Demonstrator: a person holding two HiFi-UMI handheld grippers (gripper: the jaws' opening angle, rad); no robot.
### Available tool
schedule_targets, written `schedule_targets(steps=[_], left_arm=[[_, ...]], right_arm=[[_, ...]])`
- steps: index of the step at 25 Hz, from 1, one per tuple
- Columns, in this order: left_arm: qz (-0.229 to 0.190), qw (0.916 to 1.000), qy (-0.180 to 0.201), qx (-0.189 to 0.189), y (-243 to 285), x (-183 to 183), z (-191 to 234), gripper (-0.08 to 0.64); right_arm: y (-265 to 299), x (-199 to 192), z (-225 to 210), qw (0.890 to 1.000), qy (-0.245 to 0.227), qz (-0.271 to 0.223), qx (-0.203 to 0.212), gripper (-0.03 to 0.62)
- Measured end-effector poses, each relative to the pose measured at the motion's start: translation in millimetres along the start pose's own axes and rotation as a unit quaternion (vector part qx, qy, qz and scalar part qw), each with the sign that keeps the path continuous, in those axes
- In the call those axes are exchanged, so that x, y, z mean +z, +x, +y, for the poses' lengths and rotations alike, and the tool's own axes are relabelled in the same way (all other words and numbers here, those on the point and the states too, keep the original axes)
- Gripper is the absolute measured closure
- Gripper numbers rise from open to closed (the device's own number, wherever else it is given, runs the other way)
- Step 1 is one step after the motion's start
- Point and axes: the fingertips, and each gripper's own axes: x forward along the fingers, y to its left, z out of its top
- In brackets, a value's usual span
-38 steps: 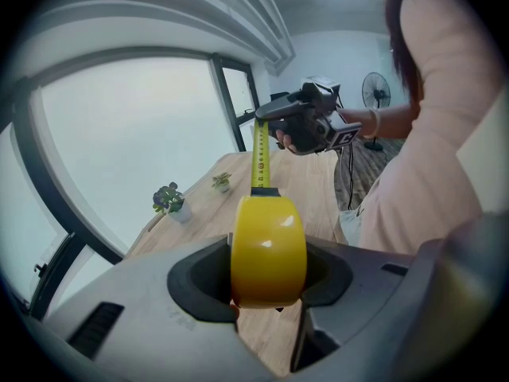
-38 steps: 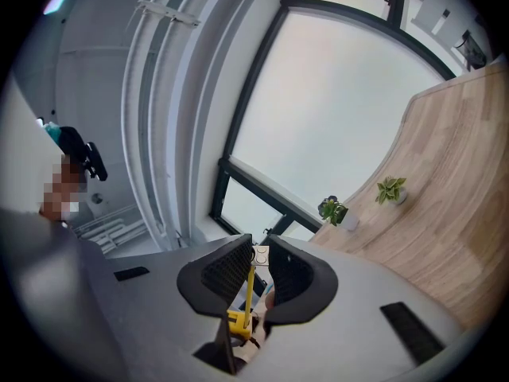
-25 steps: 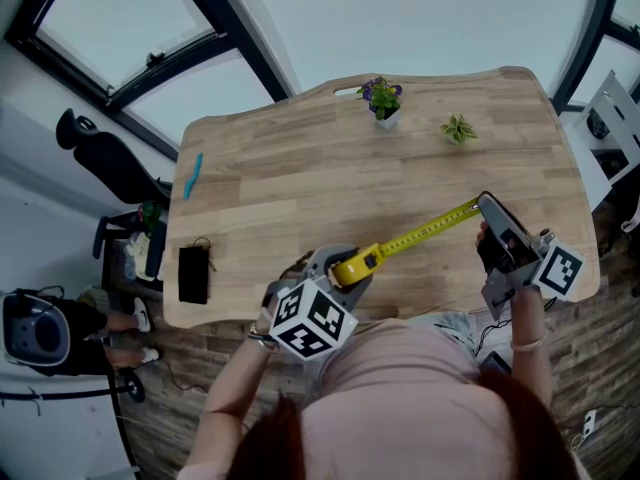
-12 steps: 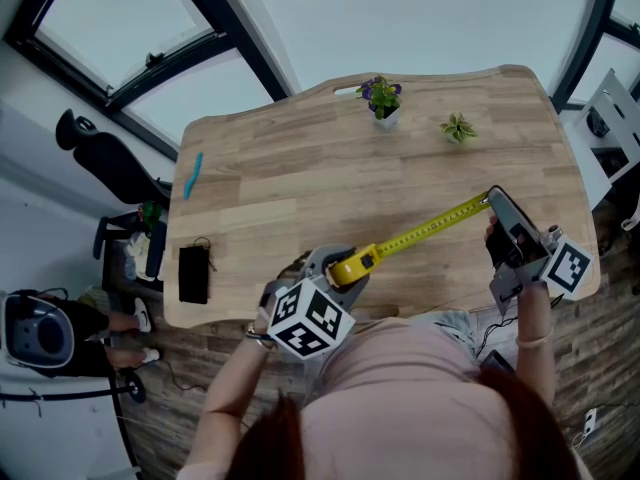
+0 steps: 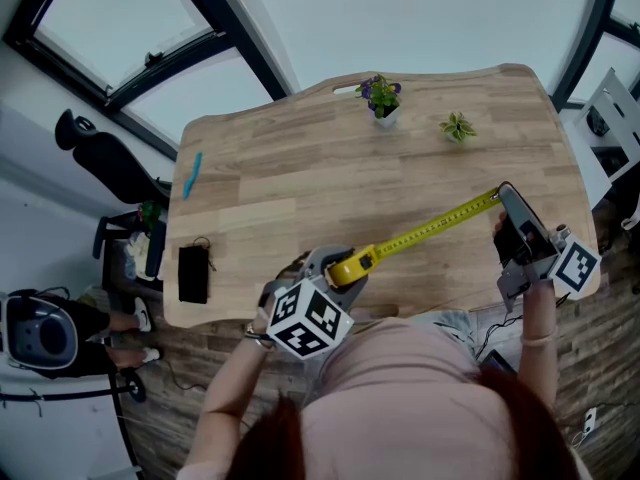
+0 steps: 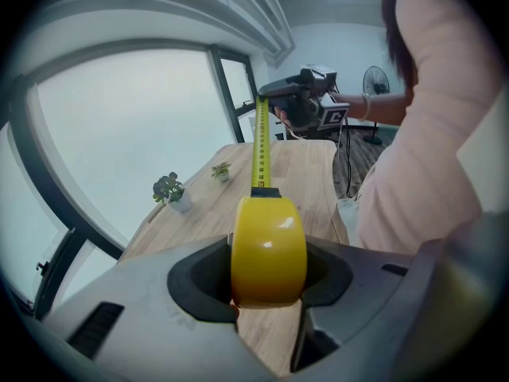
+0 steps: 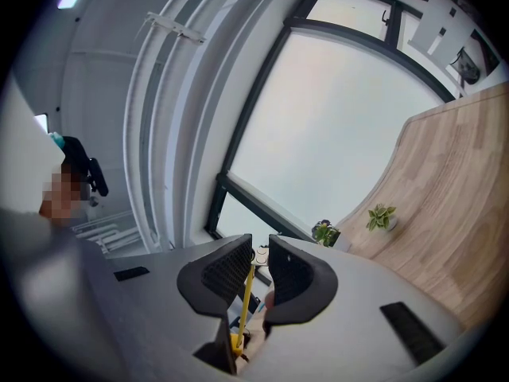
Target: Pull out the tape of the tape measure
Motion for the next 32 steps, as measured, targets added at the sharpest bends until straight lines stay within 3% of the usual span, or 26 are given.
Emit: schedule_targets(steps=[32], left_arm=[[0.005, 1.0, 0.007, -0.001, 1, -1, -4, 0.391]], right_arm=[[-17, 34, -8, 0.999, -0.01, -0.038, -0.003, 0.535]])
